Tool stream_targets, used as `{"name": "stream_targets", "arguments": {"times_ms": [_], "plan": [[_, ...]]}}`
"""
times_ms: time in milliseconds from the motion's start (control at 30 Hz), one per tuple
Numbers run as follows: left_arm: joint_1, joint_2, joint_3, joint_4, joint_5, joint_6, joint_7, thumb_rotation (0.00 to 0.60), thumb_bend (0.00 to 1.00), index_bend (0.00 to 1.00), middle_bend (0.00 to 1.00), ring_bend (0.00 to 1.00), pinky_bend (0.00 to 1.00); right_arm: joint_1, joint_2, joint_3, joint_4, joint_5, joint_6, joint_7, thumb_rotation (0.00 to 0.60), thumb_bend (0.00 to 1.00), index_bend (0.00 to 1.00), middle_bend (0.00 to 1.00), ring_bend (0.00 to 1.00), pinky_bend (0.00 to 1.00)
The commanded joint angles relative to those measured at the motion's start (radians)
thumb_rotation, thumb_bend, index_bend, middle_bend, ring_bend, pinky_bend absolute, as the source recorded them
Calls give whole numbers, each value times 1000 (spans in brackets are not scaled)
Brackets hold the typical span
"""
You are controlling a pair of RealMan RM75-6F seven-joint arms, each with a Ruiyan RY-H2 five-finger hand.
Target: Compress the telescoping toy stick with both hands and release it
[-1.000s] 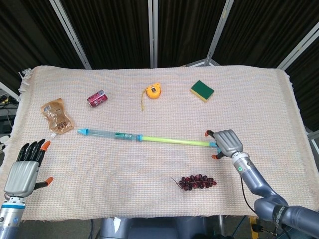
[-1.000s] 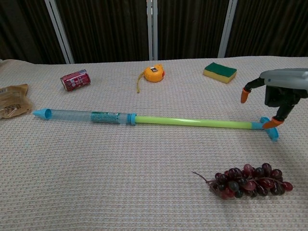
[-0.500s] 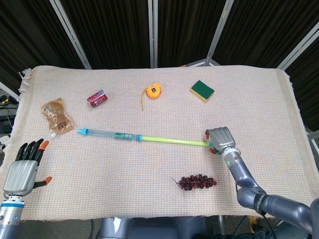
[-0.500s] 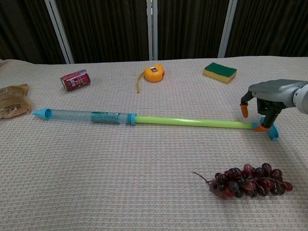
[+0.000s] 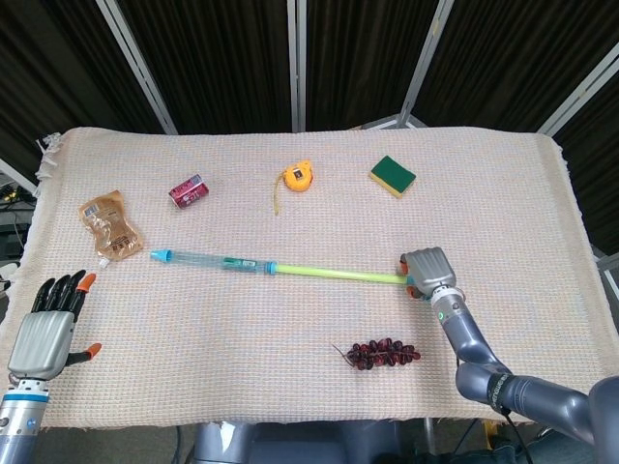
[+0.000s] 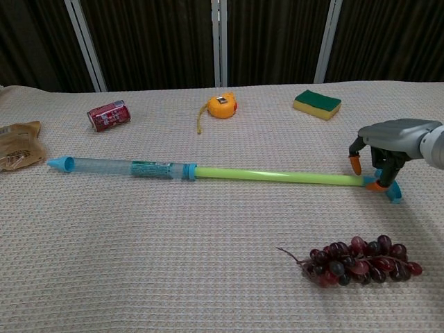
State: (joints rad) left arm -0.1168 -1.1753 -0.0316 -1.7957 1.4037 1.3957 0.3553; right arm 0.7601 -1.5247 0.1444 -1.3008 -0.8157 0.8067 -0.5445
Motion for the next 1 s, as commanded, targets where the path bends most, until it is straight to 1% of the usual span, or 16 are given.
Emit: {"name": "stream_targets", "arguments": {"times_ms": [33,267,367,467,600,700,767,800,833,867,900,933,967,1000], "plan": [[-1,-1,1,0,-1,0,2,600,0,0,0,0,0,3,-1,-3,4,11,-5,2,600,213,511,1000,1000,1000],[-4,-3,3,1,-7,-4,6,600,0,0,0,0,0,9,-5,-12,15,23,-6,2,600,221,525,1000,1000,1000],[-7,-5,5,3,-10,-8,10,600,0,0,0,0,0,12,-9,-15,22,27,-8,4,600,236,550,1000,1000,1000],[-12,-10,7,9,-15,-18,17,600,0,0,0,0,0,16,-19,-23,39,30,-11,-1,600,276,568,1000,1000,1000],[-20,-16,5,14,-22,-26,24,600,0,0,0,0,0,15,-26,-26,52,29,-10,11,600,369,613,1000,1000,1000],[-32,-22,-5,24,-27,-35,21,600,0,0,0,0,0,13,-23,-28,51,17,-9,23,600,378,634,1000,1000,1000],[-51,-34,-25,47,-30,-44,17,600,0,0,8,3,1,12,-17,-28,43,10,-7,29,600,378,641,1000,1000,1000],[-70,-46,-43,70,-28,-54,5,600,0,0,46,31,18,11,-12,-28,35,8,-5,32,600,378,643,1000,1000,1000],[-87,-55,-55,90,-26,-68,-10,600,0,0,151,124,84,11,-8,-28,28,8,-4,32,600,378,645,1000,1000,1000],[-106,-63,-65,110,-21,-84,-28,600,0,0,301,264,202,11,-4,-27,23,9,-3,31,600,378,645,1000,1000,1000],[-132,-70,-77,138,-12,-111,-51,600,0,0,410,373,309,12,-1,-27,16,12,-1,30,600,378,645,1000,1000,1000],[-152,-75,-83,163,-4,-133,-71,600,0,7,538,509,484,13,2,-26,12,15,0,28,600,379,645,1000,1000,1000],[-188,-80,-91,199,14,-173,-98,600,0,32,634,610,643,15,4,-25,6,21,2,25,600,380,646,1000,1000,1000],[-217,-87,-98,230,33,-199,-118,600,0,62,686,663,736,16,6,-24,3,26,2,22,600,381,646,1000,1000,1000]]}}
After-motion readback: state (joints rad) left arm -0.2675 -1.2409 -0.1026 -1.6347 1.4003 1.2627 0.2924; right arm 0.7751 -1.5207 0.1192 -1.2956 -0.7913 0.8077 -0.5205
